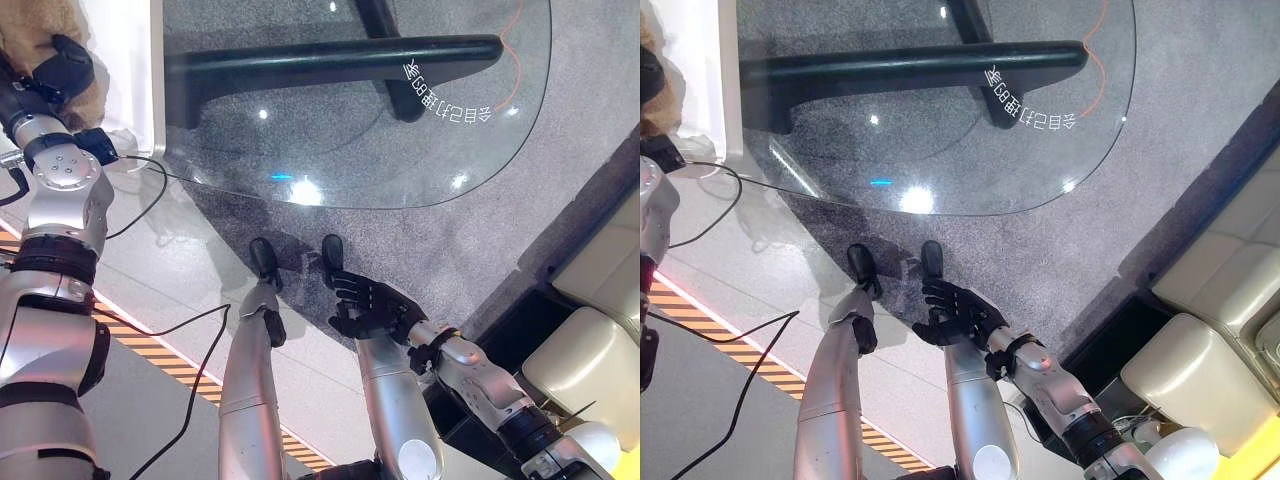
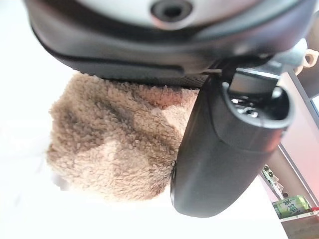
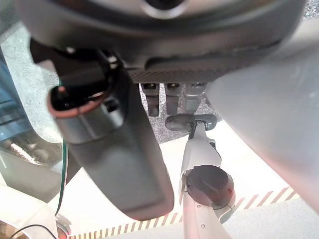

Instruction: Wipe the table with a cloth and put it in the basket.

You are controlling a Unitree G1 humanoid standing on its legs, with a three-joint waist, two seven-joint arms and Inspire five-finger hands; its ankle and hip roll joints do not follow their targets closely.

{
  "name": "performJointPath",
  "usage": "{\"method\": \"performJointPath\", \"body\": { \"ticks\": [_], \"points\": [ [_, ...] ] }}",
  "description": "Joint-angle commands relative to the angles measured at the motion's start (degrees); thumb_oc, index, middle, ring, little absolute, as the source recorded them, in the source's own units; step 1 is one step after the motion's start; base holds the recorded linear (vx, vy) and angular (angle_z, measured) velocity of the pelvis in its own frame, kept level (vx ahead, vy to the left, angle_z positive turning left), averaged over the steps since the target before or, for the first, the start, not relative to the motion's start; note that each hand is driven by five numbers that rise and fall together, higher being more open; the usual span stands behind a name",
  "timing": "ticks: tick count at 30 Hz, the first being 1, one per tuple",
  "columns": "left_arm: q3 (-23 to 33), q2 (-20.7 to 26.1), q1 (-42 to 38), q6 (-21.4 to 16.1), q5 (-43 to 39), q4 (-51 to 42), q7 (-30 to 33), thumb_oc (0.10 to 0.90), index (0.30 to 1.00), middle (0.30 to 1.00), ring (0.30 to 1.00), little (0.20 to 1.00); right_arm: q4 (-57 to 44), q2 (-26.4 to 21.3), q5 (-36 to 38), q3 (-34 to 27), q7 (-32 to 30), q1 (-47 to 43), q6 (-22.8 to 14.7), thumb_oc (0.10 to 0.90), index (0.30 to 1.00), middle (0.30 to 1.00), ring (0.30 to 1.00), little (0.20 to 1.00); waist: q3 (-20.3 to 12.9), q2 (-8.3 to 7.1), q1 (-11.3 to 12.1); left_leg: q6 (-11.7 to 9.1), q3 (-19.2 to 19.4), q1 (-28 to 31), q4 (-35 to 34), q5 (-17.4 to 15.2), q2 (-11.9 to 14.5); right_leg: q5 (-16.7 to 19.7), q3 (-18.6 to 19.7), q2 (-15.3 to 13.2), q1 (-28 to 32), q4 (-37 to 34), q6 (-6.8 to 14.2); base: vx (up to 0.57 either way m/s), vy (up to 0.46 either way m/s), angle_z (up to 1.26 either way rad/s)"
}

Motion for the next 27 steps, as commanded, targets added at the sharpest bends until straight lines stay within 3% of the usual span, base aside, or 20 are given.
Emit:
{"method": "performJointPath", "body": {
  "ticks": [1, 3, 6, 7, 8, 27],
  "points": [
    [0.6, 6.8, -6.0, -1.8, 1.2, -0.3, 0.4, 0.100, 0.300, 0.300, 0.300, 0.200, 0.6, -1.7, 2.3, 5.7, -0.1, 5.9, 0.7, 0.800, 0.900, 0.900, 0.900, 0.900, -1.4, -0.47, 0.8, 0.6, 0.9, 2.9, 2.5, -8.1, -1.5, 10.6, 1.6, 0.8, -2.1, -7.1, 3.3, -0.03, -0.029, 0.01],
    [0.0, 6.5, -6.7, -0.7, 1.6, 0.7, -0.3, 0.196, 0.382, 0.382, 0.382, 0.296, 0.3, -1.8, 2.8, 5.9, -0.1, 5.7, 0.5, 0.800, 0.900, 0.900, 0.900, 0.900, -1.4, -0.59, 0.7, 0.6, 0.9, 2.5, 2.5, -7.9, -1.5, 10.6, 1.4, 0.9, -2.5, -6.8, 3.2, 0.00, 0.000, 0.00],
    [-0.7, 6.2, -7.2, -0.1, 2.0, 1.2, -1.0, 0.421, 0.575, 0.575, 0.575, 0.521, 0.0, -1.8, 3.2, 6.2, -0.3, 5.5, 0.5, 0.800, 0.900, 0.900, 0.900, 0.900, -1.4, -0.65, 0.7, 0.5, 0.9, 2.0, 2.6, -7.8, -1.5, 10.5, 1.3, 1.1, -3.0, -6.4, 3.1, 0.00, 0.000, 0.00],
    [-0.8, 6.1, -7.3, -0.1, 2.1, 1.3, -1.1, 0.567, 0.700, 0.700, 0.700, 0.667, -0.1, -1.8, 3.2, 6.2, -0.3, 5.5, 0.5, 0.800, 0.900, 0.900, 0.900, 0.900, -1.4, -0.66, 0.6, 0.6, 0.9, 1.9, 2.6, -7.8, -1.5, 10.4, 1.3, 1.1, -3.1, -6.3, 3.0, 0.00, 0.000, 0.00],
    [-1.1, 5.8, -7.6, 0.2, 2.3, 1.2, -1.4, 0.800, 0.900, 0.900, 0.900, 0.900, -0.2, -1.8, 3.2, 6.2, -0.4, 5.7, 0.6, 0.800, 0.900, 0.900, 0.900, 0.900, -1.4, -0.64, 0.6, 0.5, 1.0, 1.7, 2.7, -7.7, -1.5, 10.4, 1.2, 1.1, -3.3, -6.3, 3.0, 0.00, 0.000, 0.00],
    [-1.7, 4.9, -7.7, -1.2, 2.8, 1.9, -1.6, 0.800, 0.900, 0.900, 0.900, 0.900, -0.7, -2.2, 4.4, 5.9, -1.5, 6.6, -1.1, 0.800, 0.900, 0.900, 0.900, 0.900, -1.4, -0.07, 0.5, -0.1, 1.3, 2.9, 1.4, -6.8, -1.6, 10.1, 0.8, 1.0, -2.2, -7.5, 2.3, 0.00, -0.013, 0.00]
  ]
}}
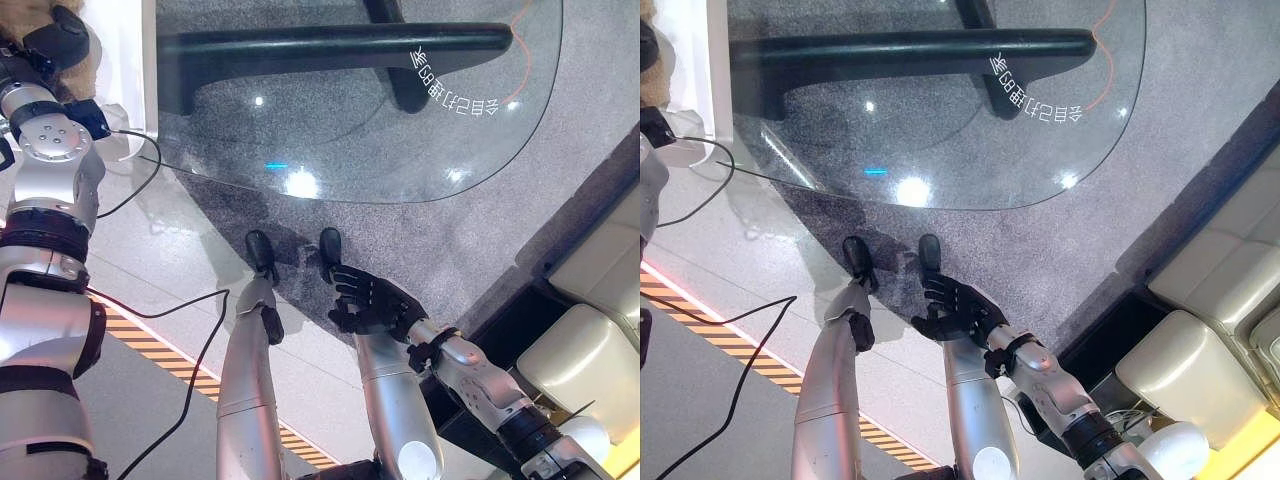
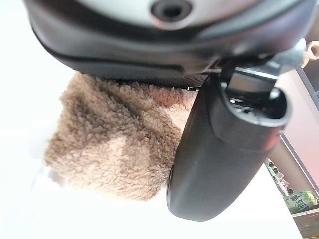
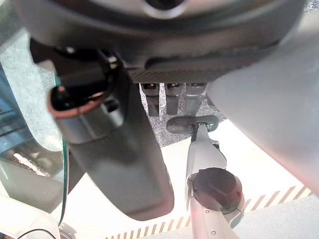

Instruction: Wipe the table with a cloth and put it in the basket.

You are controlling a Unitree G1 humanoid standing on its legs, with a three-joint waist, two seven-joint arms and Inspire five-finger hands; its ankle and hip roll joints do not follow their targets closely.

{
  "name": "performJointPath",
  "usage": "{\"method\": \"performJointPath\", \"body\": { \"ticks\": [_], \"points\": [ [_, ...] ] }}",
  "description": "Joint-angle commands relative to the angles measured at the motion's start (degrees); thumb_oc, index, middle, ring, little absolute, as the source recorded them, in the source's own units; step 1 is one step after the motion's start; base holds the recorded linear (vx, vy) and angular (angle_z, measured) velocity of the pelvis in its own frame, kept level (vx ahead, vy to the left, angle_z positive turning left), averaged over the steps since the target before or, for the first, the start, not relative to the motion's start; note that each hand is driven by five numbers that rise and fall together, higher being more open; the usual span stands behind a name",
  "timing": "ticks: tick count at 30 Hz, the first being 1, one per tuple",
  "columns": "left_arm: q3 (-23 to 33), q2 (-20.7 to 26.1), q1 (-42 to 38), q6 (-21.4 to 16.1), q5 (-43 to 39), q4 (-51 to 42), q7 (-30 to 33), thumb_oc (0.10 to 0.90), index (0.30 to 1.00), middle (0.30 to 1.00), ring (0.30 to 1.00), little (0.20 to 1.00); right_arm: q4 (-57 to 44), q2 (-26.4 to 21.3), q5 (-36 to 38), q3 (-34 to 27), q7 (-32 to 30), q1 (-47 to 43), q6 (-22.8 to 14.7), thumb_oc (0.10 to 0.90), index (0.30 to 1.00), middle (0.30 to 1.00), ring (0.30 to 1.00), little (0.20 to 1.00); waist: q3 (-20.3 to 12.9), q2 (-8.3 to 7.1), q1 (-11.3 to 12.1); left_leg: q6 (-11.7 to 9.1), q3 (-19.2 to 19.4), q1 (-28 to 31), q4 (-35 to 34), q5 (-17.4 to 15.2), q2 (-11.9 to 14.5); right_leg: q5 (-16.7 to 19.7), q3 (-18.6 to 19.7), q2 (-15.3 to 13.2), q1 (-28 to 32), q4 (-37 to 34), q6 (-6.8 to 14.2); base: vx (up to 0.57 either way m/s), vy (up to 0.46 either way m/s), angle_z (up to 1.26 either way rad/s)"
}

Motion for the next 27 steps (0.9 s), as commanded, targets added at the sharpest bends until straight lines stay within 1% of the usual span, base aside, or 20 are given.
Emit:
{"method": "performJointPath", "body": {
  "ticks": [1, 5, 10, 18, 20, 22, 23, 24, 25, 26, 27],
  "points": [
    [0.3, 4.5, -1.8, -3.4, 3.1, -0.8, -0.1, 0.800, 0.900, 0.900, 0.900, 0.900, -0.6, -2.1, 0.9, 5.1, 0.5, 6.9, 1.0, 0.800, 0.900, 0.900, 0.900, 0.900, -1.3, 0.37, 0.8, -0.1, 1.9, 5.5, 1.6, -7.6, -1.4, 9.9, 1.6, 1.1, 0.1, -7.8, 2.3, -0.01, -0.030, 0.01],
    [0.9, 4.4, -0.3, -4.4, 4.2, -3.4, 0.2, 0.800, 0.900, 0.900, 0.900, 0.900, -0.7, -1.7, 0.3, 4.7, 0.9, 7.7, 0.8, 0.800, 0.900, 0.900, 0.900, 0.900, -1.3, 0.80, 1.1, -0.1, 2.4, 7.5, 0.7, -7.6, -1.4, 9.6, 1.4, 1.0, 1.7, -8.1, 2.3, -0.01, -0.044, 0.02],
    [2.6, 4.9, 2.0, -6.2, 2.8, -6.7, -0.8, 0.800, 0.900, 0.900, 0.900, 0.900, -0.4, -1.0, 0.6, 4.1, 0.9, 8.5, 0.8, 0.800, 0.900, 0.900, 0.900, 0.900, -1.3, 1.35, 2.1, -0.1, 2.3, 10.8, -0.1, -7.6, -1.6, 8.7, 1.0, 0.7, 5.1, -8.4, 2.2, -0.02, -0.058, 0.05],
    [8.5, 5.1, 9.6, -6.7, 2.4, -13.4, -4.8, 0.800, 0.900, 0.900, 0.900, 0.900, 1.8, 1.3, -0.1, 2.5, 0.2, 9.4, 2.4, 0.800, 0.900, 0.900, 0.900, 0.900, -1.3, 2.31, 4.3, -0.3, 1.9, 17.9, -2.2, -7.4, -2.4, 6.9, -0.4, -0.2, 12.4, -8.7, 2.0, -0.02, -0.069, 0.02],
    [10.5, 4.5, 12.7, -6.5, 3.7, -16.0, -6.3, 0.800, 0.900, 0.900, 0.900, 0.900, 3.4, 2.0, -0.7, 1.8, -0.2, 9.5, 2.9, 0.800, 0.900, 0.900, 0.900, 0.900, -1.3, 2.58, 5.0, -0.5, 1.5, 20.8, -3.1, -7.2, -2.6, 6.0, -0.9, -0.4, 15.4, -8.9, 1.7, -0.03, -0.095, 0.03],
    [13.3, 3.7, 16.8, -5.4, 5.1, -19.7, -8.5, 0.800, 0.900, 0.900, 0.900, 0.900, 5.5, 3.0, -0.9, 0.7, -0.3, 9.8, 3.4, 0.800, 0.900, 0.900, 0.900, 0.900, -1.3, 2.82, 6.2, -0.8, 0.8, 24.6, -4.4, -6.7, -2.7, 4.9, -1.3, -0.5, 19.3, -9.2, 1.5, -0.03, -0.119, 0.05],
    [13.7, 3.6, 17.4, -5.4, 5.2, -20.2, -8.7, 0.800, 0.900, 0.900, 0.900, 0.900, 5.7, 3.0, -1.1, 0.7, -0.2, 9.9, 3.4, 0.800, 0.900, 0.900, 0.900, 0.900, -1.3, 2.85, 6.2, -0.8, 0.7, 25.0, -4.6, -6.7, -2.7, 4.8, -1.3, -0.5, 19.7, -9.3, 1.5, -0.12, -0.118, 0.03],
    [14.9, 3.3, 19.0, -5.4, 5.2, -21.4, -9.6, 0.800, 0.900, 0.900, 0.900, 0.900, 6.4, 3.3, -1.6, 0.2, -0.3, 9.7, 3.4, 0.800, 0.900, 0.900, 0.900, 0.900, -1.3, 2.71, 6.4, -0.6, 1.3, 25.2, -5.5, -4.7, -2.8, 6.1, -1.8, -0.8, 19.9, -9.9, 1.0, -0.02, -0.057, 0.03],
    [15.6, 2.9, 20.5, -5.3, 5.3, -22.2, -10.0, 0.800, 0.900, 0.900, 0.900, 0.900, 7.0, 3.5, -1.7, 0.2, -0.2, 10.0, 3.5, 0.800, 0.900, 0.900, 0.900, 0.900, -1.3, 2.97, 6.7, -1.0, 0.4, 27.3, -5.8, -6.1, -2.9, 4.4, -1.6, -0.6, 21.9, -9.7, 1.4, -0.12, -0.113, 0.08],
    [17.2, 2.0, 22.7, -5.4, 4.8, -23.9, -11.0, 0.800, 0.900, 0.900, 0.900, 0.900, 7.8, 3.9, -1.8, -0.5, -0.1, 10.0, 3.5, 0.800, 0.900, 0.900, 0.900, 0.900, -1.3, 2.84, 6.9, -0.9, 0.7, 27.9, -6.7, -4.1, -3.0, 5.5, -2.1, -0.8, 22.7, -10.4, 0.8, -0.04, -0.106, 0.12],
    [18.4, 1.2, 24.8, -5.3, 4.3, -25.1, -12.2, 0.800, 0.900, 0.900, 0.900, 0.900, 8.6, 4.3, -2.0, -1.0, 0.0, 10.3, 3.3, 0.800, 0.900, 0.900, 0.900, 0.900, -1.3, 2.89, 7.3, -1.1, 0.4, 29.4, -7.2, -3.9, -3.0, 5.1, -2.2, -0.8, 24.3, -10.7, 0.7, -0.13, -0.135, 0.16]
  ]
}}
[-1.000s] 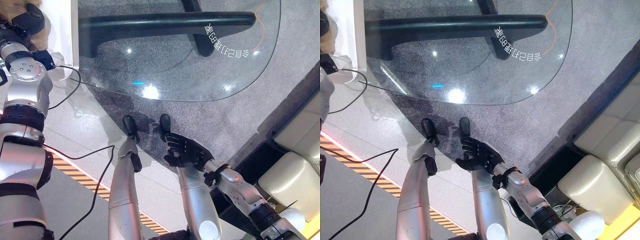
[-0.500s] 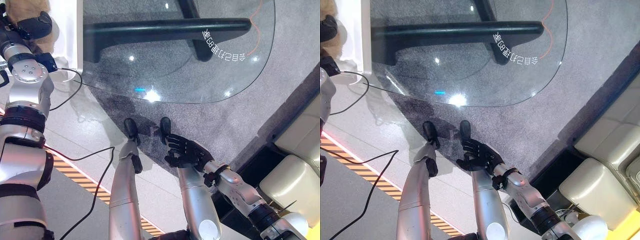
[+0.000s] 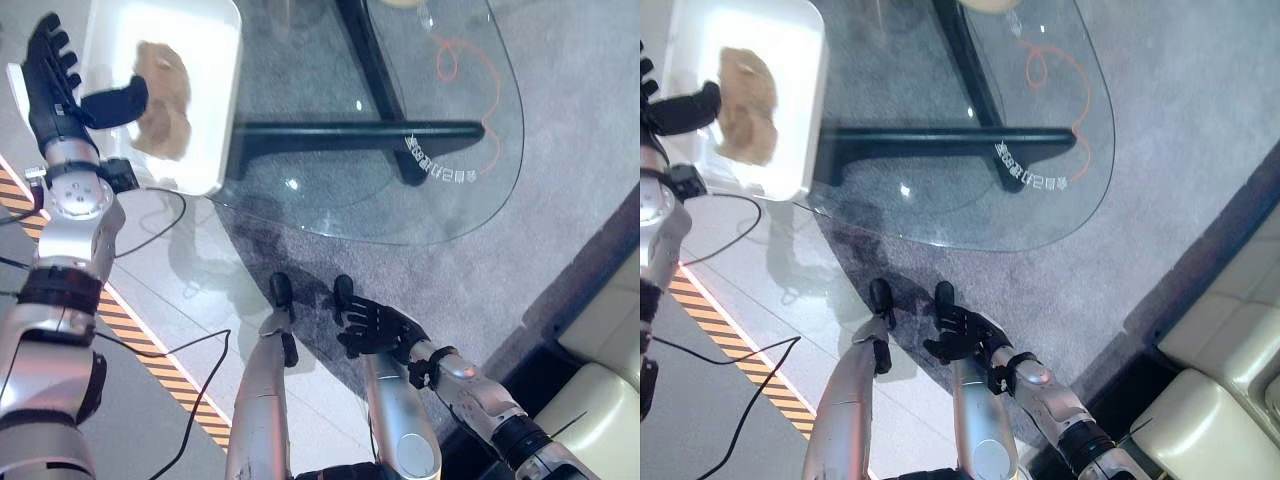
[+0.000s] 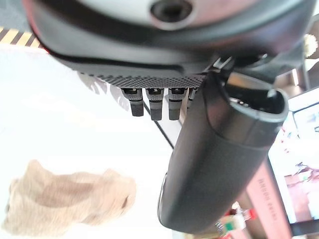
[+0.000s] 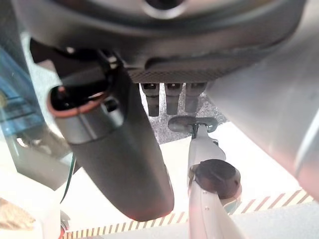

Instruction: Wipe the table with a cloth and put it in the basket.

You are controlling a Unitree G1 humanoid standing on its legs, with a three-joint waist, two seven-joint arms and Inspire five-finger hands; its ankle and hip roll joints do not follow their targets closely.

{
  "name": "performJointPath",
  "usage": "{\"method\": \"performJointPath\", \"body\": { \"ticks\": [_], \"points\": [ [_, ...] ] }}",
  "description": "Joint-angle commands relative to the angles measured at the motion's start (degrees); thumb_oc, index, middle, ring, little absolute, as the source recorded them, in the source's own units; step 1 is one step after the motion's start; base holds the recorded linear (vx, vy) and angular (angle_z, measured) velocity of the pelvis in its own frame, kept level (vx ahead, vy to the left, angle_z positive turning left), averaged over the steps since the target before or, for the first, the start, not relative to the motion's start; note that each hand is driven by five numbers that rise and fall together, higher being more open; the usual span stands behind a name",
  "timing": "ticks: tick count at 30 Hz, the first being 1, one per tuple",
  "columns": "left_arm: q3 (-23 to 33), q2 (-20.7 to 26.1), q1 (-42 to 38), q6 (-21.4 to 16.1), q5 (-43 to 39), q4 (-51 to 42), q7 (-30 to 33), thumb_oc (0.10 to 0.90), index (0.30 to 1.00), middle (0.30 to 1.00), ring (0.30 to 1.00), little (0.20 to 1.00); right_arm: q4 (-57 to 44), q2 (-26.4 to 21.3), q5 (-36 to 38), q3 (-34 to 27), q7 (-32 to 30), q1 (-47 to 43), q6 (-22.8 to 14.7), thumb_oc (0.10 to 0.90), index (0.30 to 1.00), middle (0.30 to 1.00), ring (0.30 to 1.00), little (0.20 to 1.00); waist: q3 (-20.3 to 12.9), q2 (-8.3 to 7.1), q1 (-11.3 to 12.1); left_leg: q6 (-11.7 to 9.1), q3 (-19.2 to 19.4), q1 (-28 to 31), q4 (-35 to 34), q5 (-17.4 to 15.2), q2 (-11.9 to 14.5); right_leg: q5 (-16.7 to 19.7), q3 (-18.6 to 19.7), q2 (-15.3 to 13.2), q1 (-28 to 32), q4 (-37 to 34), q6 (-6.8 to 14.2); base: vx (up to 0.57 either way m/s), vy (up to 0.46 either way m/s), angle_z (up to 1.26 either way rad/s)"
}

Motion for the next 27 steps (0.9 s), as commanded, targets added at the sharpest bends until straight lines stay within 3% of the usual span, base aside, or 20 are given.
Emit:
{"method": "performJointPath", "body": {
  "ticks": [1, 2, 5, 9, 12, 18, 21, 24, 27],
  "points": [
    [7.2, 0.5, 1.7, -4.5, 2.4, -4.6, -2.6, 0.800, 0.900, 0.900, 0.900, 0.900, -2.7, 1.4, -0.9, -1.8, 0.5, 8.3, 0.1, 0.800, 0.900, 0.900, 0.900, 0.900, -1.4, 2.58, 1.1, 0.9, 1.1, 5.9, 2.9, -7.0, -1.4, 5.2, -1.0, 0.3, 4.0, -7.4, 1.4, -0.03, -0.070, 0.15],
    [7.2, 0.5, 1.7, -4.5, 2.4, -4.6, -2.6, 0.800, 0.900, 0.900, 0.900, 0.900, -2.7, 1.4, -0.9, -1.8, 0.5, 8.3, 0.1, 0.800, 0.900, 0.900, 0.900, 0.900, -1.4, 2.58, 1.1, 0.9, 1.1, 5.9, 2.9, -7.0, -1.4, 5.2, -1.0, 0.3, 4.0, -7.4, 1.4, -0.04, -0.099, 0.13],
    [11.7, -4.9, 12.6, -3.4, 4.3, -9.6, -4.7, 0.800, 0.900, 0.900, 0.900, 0.900, 1.4, 3.2, -3.0, -3.9, 0.2, 9.0, -0.2, 0.800, 0.900, 0.900, 0.900, 0.900, -1.7, 2.72, 2.7, -0.1, -0.3, 12.4, 0.0, -5.6, -1.4, 3.5, -2.1, 0.1, 11.3, -8.8, 0.9, -0.03, -0.117, 0.04],
    [12.9, -12.7, 25.8, -1.4, 6.3, -12.5, -5.6, 0.800, 0.900, 0.900, 0.900, 0.900, 5.9, 5.3, -6.6, -6.3, 1.0, 11.4, -1.4, 0.800, 0.900, 0.900, 0.900, 0.900, -6.3, 2.72, 3.7, -1.0, -1.9, 17.0, -3.2, -4.4, -1.4, 3.1, -3.2, -0.3, 17.4, -11.8, 0.8, 0.03, -0.102, 0.06],
    [11.9, -17.0, 31.3, -0.4, 7.3, -11.0, -6.4, 0.800, 0.900, 0.900, 0.900, 0.900, 8.1, 6.0, -8.2, -7.6, 1.8, 12.6, -2.1, 0.800, 0.900, 0.900, 0.900, 0.900, -8.7, 2.31, 3.9, -1.3, -2.3, 19.5, -4.5, -4.0, -1.1, 3.3, -3.7, -0.3, 20.8, -13.9, 0.8, 0.03, -0.096, 0.12],
    [8.2, -27.8, 42.5, -0.9, 9.1, 0.2, -13.9, 0.800, 0.900, 0.900, 0.900, 0.900, 18.7, 7.7, -13.2, -11.3, 2.2, 14.1, -1.7, 0.800, 0.900, 0.900, 0.900, 0.900, -16.8, 2.35, 4.5, -2.2, -2.8, 25.7, -7.6, -3.5, 0.0, 4.2, -4.1, -0.3, 28.6, -18.7, 0.8, 0.11, -0.051, -0.01],
    [6.4, -32.8, 45.3, 2.6, 6.4, 7.4, -15.4, 0.800, 0.900, 0.900, 0.900, 0.900, 24.9, 8.2, -16.3, -12.1, 0.6, 13.6, -2.5, 0.800, 0.900, 0.900, 0.900, 0.900, -20.4, 2.60, 4.9, -2.4, -2.8, 28.2, -8.2, -3.8, 0.5, 4.3, -4.0, -0.3, 31.3, -20.2, 0.5, 0.13, -0.008, 0.00],
    [6.5, -36.2, 46.2, 5.5, 2.4, 14.9, -15.7, 0.800, 0.900, 0.900, 0.900, 0.900, 29.9, 9.2, -18.0, -12.5, -1.2, 12.8, -5.7, 0.800, 0.900, 0.900, 0.900, 0.900, -22.6, 2.73, 4.9, -2.6, -3.0, 30.3, -9.3, -3.8, 1.1, 4.2, -3.8, -0.1, 33.3, -21.1, 0.5, 0.11, -0.009, -0.02],
    [5.7, -38.8, 46.6, 5.4, 1.3, 23.7, -14.5, 0.800, 0.900, 0.900, 0.900, 0.900, 33.5, 10.5, -21.1, -12.6, -4.2, 12.0, -7.9, 0.800, 0.900, 0.900, 0.900, 0.900, -24.4, 2.72, 4.2, -2.9, -3.1, 32.3, -11.2, -3.6, 1.8, 4.2, -3.1, 0.1, 34.7, -22.2, 0.7, 0.05, -0.009, -0.04]
  ]
}}
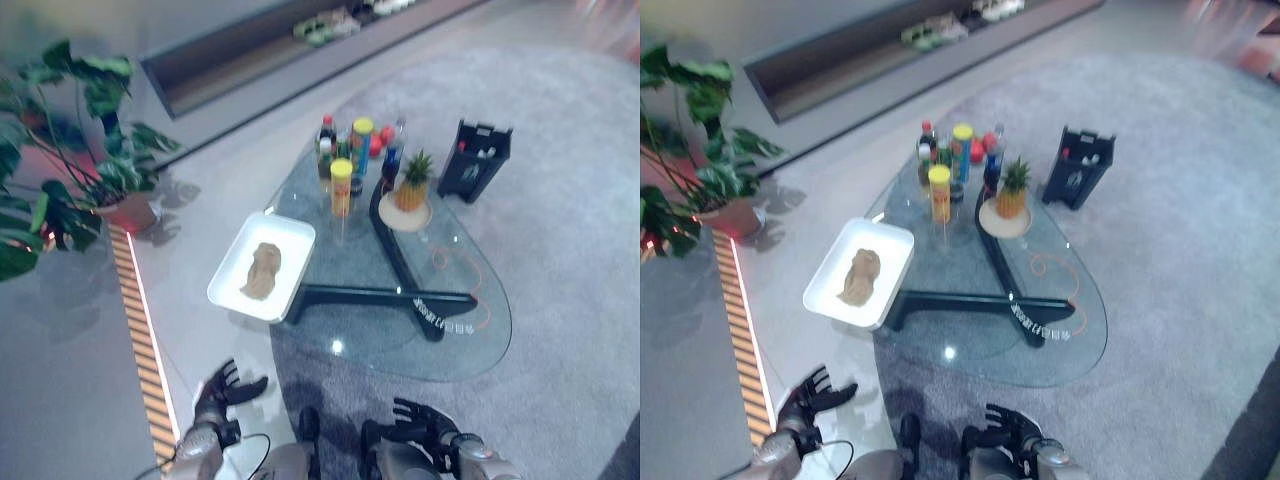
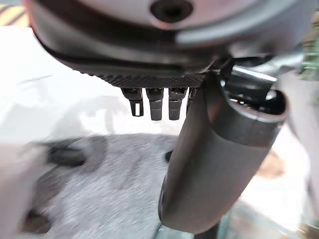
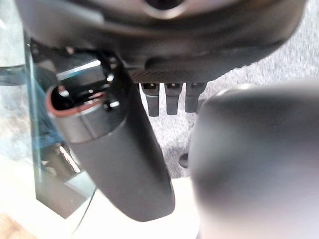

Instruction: Wipe the table with a cloth and put it in the basket.

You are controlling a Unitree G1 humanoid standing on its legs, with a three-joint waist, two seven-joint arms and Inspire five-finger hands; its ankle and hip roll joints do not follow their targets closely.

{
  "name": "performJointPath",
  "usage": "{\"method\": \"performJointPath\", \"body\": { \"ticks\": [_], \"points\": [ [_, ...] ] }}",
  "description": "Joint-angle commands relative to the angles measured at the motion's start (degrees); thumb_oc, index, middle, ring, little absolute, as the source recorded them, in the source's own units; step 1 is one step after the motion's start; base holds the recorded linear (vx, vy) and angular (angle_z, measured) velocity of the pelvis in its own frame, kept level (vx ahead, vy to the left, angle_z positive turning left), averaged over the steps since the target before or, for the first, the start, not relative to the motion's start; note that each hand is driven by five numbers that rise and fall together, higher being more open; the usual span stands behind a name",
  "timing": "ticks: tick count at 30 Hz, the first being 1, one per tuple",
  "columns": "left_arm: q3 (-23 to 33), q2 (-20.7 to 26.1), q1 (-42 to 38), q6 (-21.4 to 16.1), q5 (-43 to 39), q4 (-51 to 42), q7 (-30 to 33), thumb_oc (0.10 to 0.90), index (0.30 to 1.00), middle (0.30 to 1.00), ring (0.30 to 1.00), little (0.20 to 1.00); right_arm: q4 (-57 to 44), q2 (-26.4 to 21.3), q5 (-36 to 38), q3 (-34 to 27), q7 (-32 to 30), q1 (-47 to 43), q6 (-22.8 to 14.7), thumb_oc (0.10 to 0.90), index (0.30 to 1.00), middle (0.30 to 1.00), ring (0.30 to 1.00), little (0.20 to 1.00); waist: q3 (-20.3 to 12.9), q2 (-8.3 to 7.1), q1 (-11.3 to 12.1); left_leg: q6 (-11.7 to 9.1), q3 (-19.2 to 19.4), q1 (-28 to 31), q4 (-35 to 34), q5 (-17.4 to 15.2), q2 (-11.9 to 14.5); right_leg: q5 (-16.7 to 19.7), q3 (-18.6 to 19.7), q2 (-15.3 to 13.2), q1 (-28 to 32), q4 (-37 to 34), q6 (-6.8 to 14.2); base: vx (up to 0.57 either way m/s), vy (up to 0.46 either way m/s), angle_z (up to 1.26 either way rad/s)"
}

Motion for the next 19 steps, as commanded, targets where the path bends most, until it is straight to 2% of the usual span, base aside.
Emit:
{"method": "performJointPath", "body": {
  "ticks": [1, 5, 7, 10, 13, 19],
  "points": [
    [-0.3, 0.9, -1.5, -1.1, -1.6, 3.3, 1.1, 0.800, 0.900, 0.900, 0.900, 0.900, -0.6, 0.8, -4.0, 0.1, -3.4, 0.5, -4.1, 0.800, 0.900, 0.900, 0.900, 0.900, -1.8, -2.06, -0.8, -1.3, -0.9, 1.1, 3.2, -3.1, 1.7, 9.0, -0.5, -1.3, 4.5, -9.8, 1.6, 0.01, -0.012, -0.09],
    [-2.0, -0.6, -2.2, -1.1, -0.1, 11.2, -1.0, 0.800, 0.900, 0.900, 0.900, 0.900, 3.7, 2.1, -3.2, 0.1, -2.7, -0.1, -2.6, 0.800, 0.900, 0.900, 0.900, 0.900, -2.9, -1.94, -1.3, -1.4, -0.9, 2.8, 1.3, -2.8, 2.4, 9.1, -0.1, -1.3, 5.7, -11.1, 2.0, 0.00, -0.003, -0.02],
    [-3.3, -1.8, -3.0, 0.3, 1.5, 16.2, -3.7, 0.800, 0.900, 0.900, 0.900, 0.900, 8.5, 3.2, -2.6, -0.7, -0.6, -0.8, 0.8, 0.800, 0.900, 0.900, 0.900, 0.900, -3.6, -1.77, -1.6, -1.4, -0.6, 4.1, -0.4, -2.5, 2.8, 9.5, 0.0, -1.3, 6.5, -12.1, 2.4, 0.00, 0.000, 0.00],
    [-3.5, -2.4, -3.9, 0.5, 0.8, 18.2, -4.5, 0.800, 0.900, 0.900, 0.900, 0.900, 13.4, 3.9, -1.0, -2.1, 0.8, -1.5, 2.6, 0.800, 0.900, 0.900, 0.900, 0.900, -4.2, -1.40, -1.5, -1.4, -0.4, 5.4, -2.0, -2.3, 2.9, 9.9, -0.2, -1.3, 7.5, -13.3, 2.7, 0.03, 0.008, -0.09],
    [-2.9, -2.6, -4.3, -0.2, 2.8, 19.5, -5.7, 0.800, 0.900, 0.900, 0.900, 0.900, 16.6, 4.2, -0.6, -3.9, 1.1, -2.1, 2.6, 0.800, 0.900, 0.900, 0.900, 0.900, -4.8, -1.05, -1.4, -1.5, -0.2, 6.2, -2.5, -2.2, 3.0, 9.9, -0.4, -1.4, 8.0, -13.4, 2.9, 0.04, 0.019, -0.06],
    [-3.1, -2.0, -4.2, 0.9, 2.5, 19.4, -7.6, 0.800, 0.900, 0.900, 0.900, 0.900, 17.9, 4.0, -1.8, -3.7, 1.0, -2.0, 3.0, 0.800, 0.900, 0.900, 0.900, 0.900, -5.1, -0.63, -1.2, -1.2, -0.5, 6.9, -3.4, -2.2, 2.6, 10.2, -0.5, -1.7, 8.5, -13.8, 3.2, 0.00, 0.018, -0.02]
  ]
}}
